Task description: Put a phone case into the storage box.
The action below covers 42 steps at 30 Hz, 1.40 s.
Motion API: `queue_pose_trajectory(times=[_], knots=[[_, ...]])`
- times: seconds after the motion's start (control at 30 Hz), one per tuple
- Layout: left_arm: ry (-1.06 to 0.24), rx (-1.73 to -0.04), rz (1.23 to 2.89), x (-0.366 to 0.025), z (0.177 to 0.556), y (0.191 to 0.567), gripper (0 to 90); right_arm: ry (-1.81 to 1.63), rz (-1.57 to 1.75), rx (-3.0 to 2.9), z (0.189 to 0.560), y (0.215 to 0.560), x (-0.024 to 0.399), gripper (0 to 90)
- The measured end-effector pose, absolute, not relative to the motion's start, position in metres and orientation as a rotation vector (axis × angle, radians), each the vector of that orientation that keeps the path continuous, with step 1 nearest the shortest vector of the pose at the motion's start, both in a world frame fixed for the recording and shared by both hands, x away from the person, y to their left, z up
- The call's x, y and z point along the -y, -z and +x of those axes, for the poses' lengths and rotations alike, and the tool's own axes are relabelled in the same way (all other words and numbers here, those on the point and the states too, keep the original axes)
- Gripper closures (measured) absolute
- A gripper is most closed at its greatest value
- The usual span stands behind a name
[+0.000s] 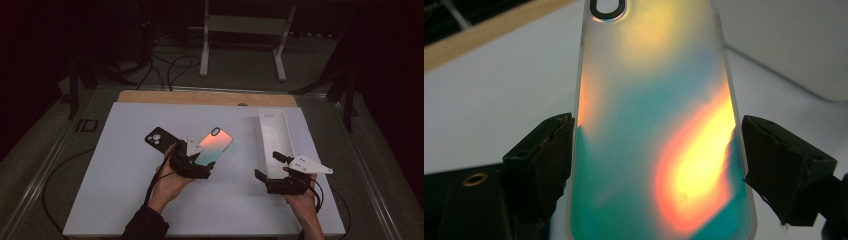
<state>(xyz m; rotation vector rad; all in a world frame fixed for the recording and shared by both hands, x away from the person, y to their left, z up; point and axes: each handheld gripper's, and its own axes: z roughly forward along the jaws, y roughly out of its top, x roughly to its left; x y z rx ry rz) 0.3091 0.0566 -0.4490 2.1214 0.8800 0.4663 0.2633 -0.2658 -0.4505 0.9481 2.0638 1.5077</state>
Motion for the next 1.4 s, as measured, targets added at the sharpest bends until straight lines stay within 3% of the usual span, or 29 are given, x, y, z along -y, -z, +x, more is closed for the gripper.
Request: queue_pose_trajectory(times=[0.6,0.8,1.03,1.4], knots=[[-0.498,-0.659,2.102,-0.027,0.291,0.425,16.9,-1.624,1.010,-2.120,0.280,0.434,0.248,8.7],[-0.493,-0.619,2.093,-0.021,0.287,0.424,16.9,-1.652,1.020,-2.154,0.285,0.431,0.241,14.3],[-0.488,-0.581,2.072,-0.018,0.282,0.424,16.9,-1.662,1.070,-2.177,0.290,0.431,0.232,34.0],[-0.485,-0.549,2.081,-0.006,0.278,0.428,16.9,-1.767,1.161,-2.162,0.297,0.427,0.227,55.6]])
